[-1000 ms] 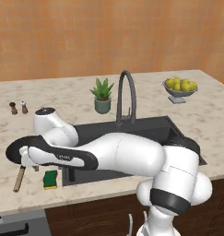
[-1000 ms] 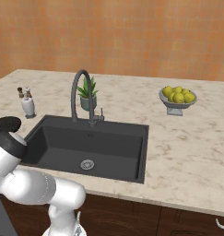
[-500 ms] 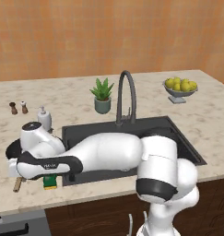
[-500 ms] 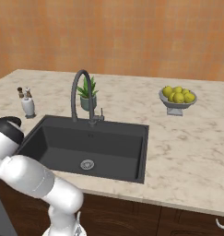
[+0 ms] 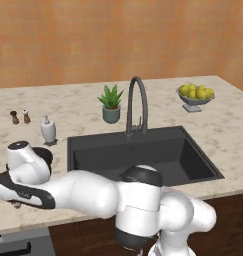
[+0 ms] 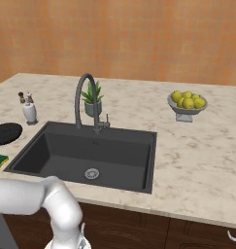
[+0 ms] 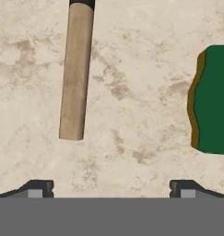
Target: Pick the pan and sponge and place them into the sink. Then turn on the water.
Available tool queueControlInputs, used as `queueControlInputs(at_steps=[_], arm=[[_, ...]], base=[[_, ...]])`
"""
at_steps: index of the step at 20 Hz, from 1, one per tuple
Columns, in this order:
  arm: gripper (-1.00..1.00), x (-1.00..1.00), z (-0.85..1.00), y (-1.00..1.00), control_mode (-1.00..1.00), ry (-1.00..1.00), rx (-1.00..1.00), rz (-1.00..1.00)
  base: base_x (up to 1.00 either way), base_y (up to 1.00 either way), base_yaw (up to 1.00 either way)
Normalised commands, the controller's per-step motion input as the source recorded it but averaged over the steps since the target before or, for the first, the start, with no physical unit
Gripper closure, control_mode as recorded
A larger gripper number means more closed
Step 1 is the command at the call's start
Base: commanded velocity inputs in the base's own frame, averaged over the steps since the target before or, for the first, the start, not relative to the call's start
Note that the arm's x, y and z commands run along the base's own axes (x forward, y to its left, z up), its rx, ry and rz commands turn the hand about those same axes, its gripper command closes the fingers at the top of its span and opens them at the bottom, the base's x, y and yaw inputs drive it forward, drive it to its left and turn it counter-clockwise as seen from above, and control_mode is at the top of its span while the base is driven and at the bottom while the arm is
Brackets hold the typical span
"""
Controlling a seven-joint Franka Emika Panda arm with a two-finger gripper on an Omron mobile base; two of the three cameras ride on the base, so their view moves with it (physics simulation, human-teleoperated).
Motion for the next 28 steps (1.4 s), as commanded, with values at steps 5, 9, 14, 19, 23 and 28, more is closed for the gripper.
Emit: queueControlInputs(at_steps=[5,9,14,19,23,28], arm=[[-1.00,0.17,-0.25,0.32,-1.00,0.11,-0.02,0.00],[-1.00,0.19,-0.54,0.18,-1.00,0.01,-0.05,0.00],[-1.00,0.20,-0.32,0.23,-1.00,0.01,-0.03,0.00],[-1.00,0.14,-0.24,0.25,-1.00,0.01,-0.01,0.00],[1.00,0.01,-0.16,0.06,-1.00,0.00,0.00,0.00],[1.00,0.00,-0.28,-0.13,-1.00,0.00,0.00,0.00]], base=[[0.00,0.00,0.00],[0.00,0.00,0.00],[0.00,0.00,0.00],[0.00,0.00,0.00],[0.00,0.00,0.00],[0.00,0.00,0.00]])
